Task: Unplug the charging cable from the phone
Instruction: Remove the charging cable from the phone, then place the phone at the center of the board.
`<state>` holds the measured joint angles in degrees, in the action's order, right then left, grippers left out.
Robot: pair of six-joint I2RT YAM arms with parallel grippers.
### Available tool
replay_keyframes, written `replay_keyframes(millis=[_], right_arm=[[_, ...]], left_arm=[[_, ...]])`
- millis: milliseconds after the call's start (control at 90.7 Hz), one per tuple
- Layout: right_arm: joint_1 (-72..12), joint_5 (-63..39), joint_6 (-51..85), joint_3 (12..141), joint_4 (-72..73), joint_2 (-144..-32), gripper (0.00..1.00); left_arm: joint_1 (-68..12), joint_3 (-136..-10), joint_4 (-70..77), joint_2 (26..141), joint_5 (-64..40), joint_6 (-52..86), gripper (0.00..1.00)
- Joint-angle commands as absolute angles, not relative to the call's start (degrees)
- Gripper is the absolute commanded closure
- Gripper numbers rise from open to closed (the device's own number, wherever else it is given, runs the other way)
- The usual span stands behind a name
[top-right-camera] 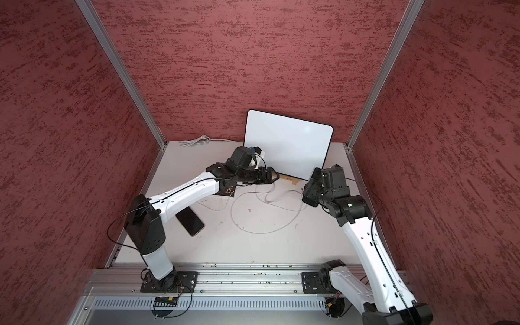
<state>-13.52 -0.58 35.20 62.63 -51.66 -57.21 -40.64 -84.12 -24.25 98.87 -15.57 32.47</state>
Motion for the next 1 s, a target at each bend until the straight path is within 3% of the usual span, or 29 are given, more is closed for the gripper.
replay_keyframes(millis=[0, 220, 507, 992], right_arm=[[-17.7, -5.8, 32.7, 65.8, -45.8, -59.8, 0.77], [-30.2, -5.9, 30.0, 69.9, -43.0, -71.4, 0.76], [-44.1, -5.3, 29.2, 80.7, -40.9, -90.3, 0.75], [-58.7, -9.9, 24.2, 104.1, -46.6, -118.9, 0.75]], left_arm=[[-38.1, -77.1, -23.6, 91.9, -10.6, 32.6, 0.04], [-31.9, -63.3, -30.8, 76.5, -0.7, 35.7, 0.04], [-22.8, -51.4, -38.5, 58.6, 4.9, 40.1, 0.03], [-2.1, -47.6, -43.9, 49.8, -3.5, 39.0, 0.03]])
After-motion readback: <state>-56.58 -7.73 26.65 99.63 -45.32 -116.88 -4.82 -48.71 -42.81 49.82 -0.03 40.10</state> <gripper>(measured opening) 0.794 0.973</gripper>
